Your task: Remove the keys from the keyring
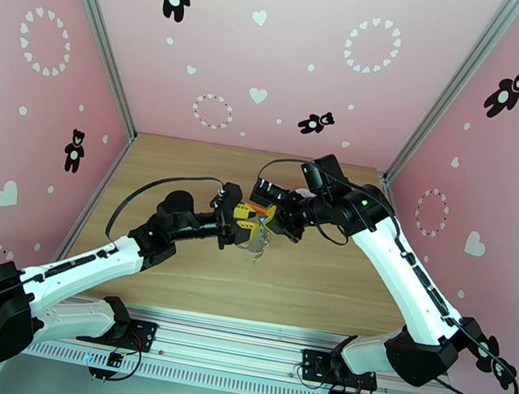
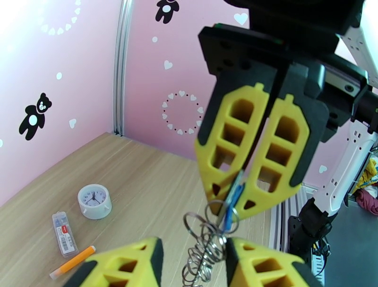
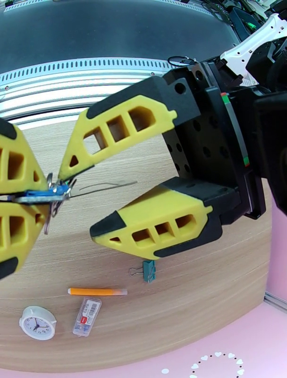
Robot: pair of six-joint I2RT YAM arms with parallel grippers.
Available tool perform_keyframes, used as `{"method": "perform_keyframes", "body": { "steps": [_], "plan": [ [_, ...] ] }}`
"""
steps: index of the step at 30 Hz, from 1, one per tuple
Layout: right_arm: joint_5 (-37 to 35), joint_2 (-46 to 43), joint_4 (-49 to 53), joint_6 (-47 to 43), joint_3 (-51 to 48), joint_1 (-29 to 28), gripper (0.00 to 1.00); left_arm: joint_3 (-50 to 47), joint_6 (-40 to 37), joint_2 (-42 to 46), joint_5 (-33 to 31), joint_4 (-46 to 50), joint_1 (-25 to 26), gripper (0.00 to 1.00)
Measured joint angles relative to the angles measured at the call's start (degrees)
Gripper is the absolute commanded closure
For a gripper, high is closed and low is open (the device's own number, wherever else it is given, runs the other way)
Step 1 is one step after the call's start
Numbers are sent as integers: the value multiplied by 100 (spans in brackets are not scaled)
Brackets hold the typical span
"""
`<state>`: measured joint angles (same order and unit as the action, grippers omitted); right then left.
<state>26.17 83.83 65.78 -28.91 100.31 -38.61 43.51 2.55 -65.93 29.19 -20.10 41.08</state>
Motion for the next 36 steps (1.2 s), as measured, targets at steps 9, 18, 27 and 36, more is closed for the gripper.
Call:
{"method": "perform_keyframes", "body": {
  "steps": [9, 18, 27, 36],
  "plan": [
    [-44, -2, 0, 35, 0, 0, 100, 127, -162, -101, 20, 149, 0, 72],
    [-280, -142, 13, 68, 0, 0, 100, 358, -420, -162, 48, 442, 2, 84],
    [-501, -367, 179, 240, -2, -2, 100, 402, -693, 118, 63, 708, 37, 94],
    [-289, -439, 339, 463, -2, -2, 100, 433, -748, 282, 205, 778, 37, 98]
  ]
}}
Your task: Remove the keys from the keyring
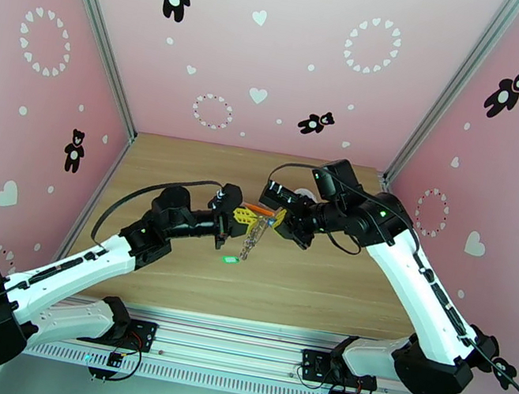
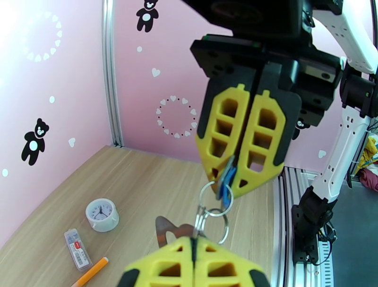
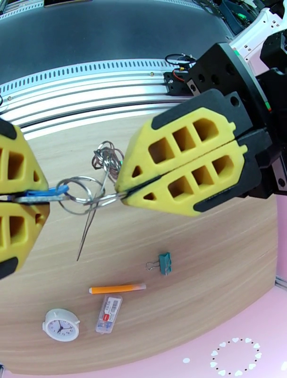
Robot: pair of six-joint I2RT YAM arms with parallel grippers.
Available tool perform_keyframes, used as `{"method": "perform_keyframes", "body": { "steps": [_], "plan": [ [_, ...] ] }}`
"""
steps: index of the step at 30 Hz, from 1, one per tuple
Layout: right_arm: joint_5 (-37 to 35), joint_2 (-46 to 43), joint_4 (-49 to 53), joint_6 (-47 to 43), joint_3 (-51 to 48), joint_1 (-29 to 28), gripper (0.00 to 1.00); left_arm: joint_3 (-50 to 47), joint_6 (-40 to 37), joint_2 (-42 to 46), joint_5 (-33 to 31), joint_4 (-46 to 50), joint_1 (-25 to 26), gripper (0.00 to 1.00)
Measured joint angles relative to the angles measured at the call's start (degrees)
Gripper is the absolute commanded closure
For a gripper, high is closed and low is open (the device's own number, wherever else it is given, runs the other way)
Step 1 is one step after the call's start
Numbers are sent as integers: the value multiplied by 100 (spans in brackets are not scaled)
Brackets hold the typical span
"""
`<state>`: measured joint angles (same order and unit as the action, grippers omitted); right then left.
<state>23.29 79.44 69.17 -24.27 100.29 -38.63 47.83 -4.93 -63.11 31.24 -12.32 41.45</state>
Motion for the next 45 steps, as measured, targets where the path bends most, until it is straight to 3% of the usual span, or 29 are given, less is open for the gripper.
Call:
{"method": "perform_keyframes", "body": {
  "steps": [11, 17, 22, 30, 40, 45],
  "plan": [
    [216, 0, 11, 525, 0, 2, 100, 57, 46, 24, 22, -61, 0, 100],
    [879, -2, -7, 1084, 0, 168, 80, 57, 39, 28, -15, -179, 0, 100],
    [1762, -31, -229, 1687, -4, 632, 74, 79, 0, 28, -17, -201, 0, 100],
    [2444, -673, -1626, 3665, -964, 1025, 50, 219, -133, 22, -31, -223, 0, 100],
    [2085, -1388, -3626, 5991, -2234, 1064, 45, 339, -197, -210, -59, -280, 0, 100],
    [1993, -1333, -3915, 6448, -2326, 1064, 46, 348, -197, -282, -192, -361, 0, 100]
  ]
}}
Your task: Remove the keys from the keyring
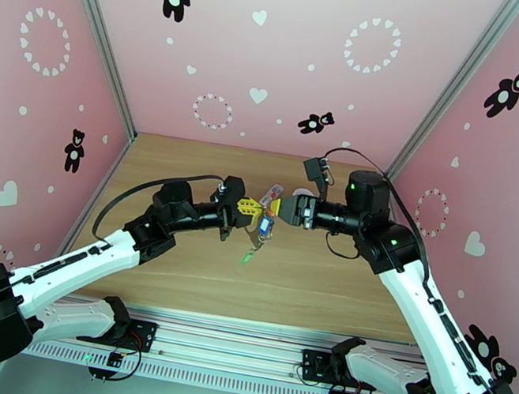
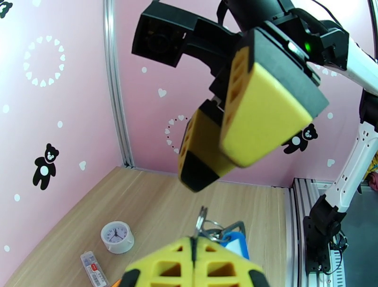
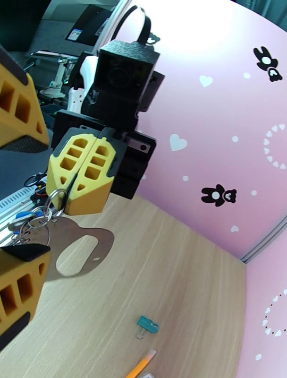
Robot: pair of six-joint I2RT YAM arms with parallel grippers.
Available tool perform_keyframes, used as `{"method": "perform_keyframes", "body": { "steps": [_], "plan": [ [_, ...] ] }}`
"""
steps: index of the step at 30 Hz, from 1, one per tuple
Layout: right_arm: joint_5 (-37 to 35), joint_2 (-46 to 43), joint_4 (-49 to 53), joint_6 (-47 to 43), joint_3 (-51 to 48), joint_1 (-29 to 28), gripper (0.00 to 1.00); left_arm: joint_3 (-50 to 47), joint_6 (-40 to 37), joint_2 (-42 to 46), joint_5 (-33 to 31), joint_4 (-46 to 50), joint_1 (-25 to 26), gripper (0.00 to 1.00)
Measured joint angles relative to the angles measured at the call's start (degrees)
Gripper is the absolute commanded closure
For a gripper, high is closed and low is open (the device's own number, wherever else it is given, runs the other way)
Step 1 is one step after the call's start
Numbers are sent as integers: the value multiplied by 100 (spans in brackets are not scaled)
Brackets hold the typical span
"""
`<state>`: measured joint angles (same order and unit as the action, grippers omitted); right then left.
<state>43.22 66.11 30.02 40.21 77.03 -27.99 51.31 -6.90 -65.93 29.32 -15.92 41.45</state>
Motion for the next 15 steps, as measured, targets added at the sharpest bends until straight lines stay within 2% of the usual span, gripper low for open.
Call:
{"method": "perform_keyframes", "body": {
  "steps": [15],
  "plan": [
    [275, -4, -621, 656, -531, -55, 57, 68, 0, -87, -319, -173, 0, 100]
  ]
}}
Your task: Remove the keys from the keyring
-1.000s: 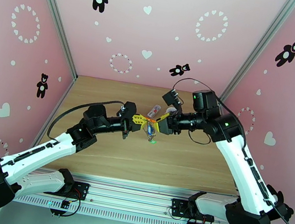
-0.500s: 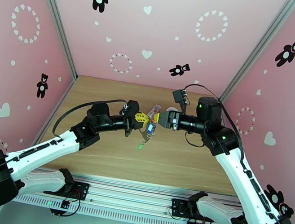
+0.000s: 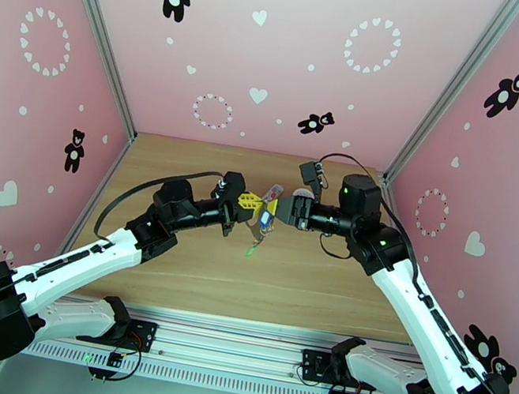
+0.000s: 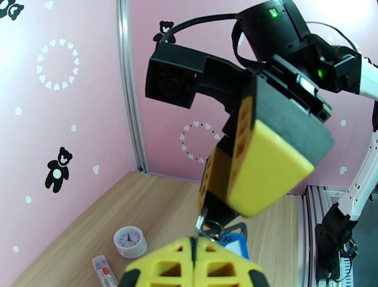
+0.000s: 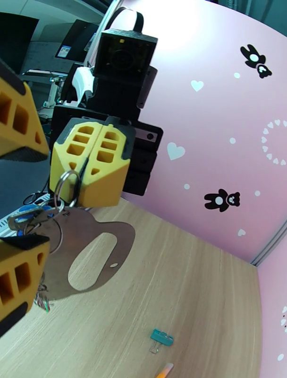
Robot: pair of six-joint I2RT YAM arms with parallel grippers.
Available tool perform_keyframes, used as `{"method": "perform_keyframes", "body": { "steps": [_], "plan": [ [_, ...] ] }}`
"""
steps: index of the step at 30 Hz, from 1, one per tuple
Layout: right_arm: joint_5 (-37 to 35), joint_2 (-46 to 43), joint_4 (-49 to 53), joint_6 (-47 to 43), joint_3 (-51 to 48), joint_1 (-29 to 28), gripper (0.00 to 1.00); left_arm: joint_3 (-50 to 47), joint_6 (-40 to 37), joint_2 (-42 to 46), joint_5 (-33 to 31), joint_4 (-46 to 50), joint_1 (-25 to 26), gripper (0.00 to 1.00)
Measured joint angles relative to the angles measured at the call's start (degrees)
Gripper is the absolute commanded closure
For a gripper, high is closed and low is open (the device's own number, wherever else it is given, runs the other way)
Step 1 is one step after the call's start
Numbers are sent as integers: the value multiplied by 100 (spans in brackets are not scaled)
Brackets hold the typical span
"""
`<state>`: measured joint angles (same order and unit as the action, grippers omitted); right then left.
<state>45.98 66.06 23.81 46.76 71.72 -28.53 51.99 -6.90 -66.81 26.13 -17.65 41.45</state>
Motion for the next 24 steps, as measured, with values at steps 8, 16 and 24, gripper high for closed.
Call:
{"method": "perform_keyframes", "body": {
  "steps": [8, 16, 24],
  "plan": [
    [81, -7, -166, 55, -87, -2, 67, 4, 2, -136, -68, -42, 0, 100],
    [46, -20, -164, 17, -98, 0, 70, 4, 2, -136, -107, -83, 0, 100],
    [-142, -20, -170, -70, -98, 0, 80, 4, 7, -136, -107, -85, 0, 100]
  ]
}}
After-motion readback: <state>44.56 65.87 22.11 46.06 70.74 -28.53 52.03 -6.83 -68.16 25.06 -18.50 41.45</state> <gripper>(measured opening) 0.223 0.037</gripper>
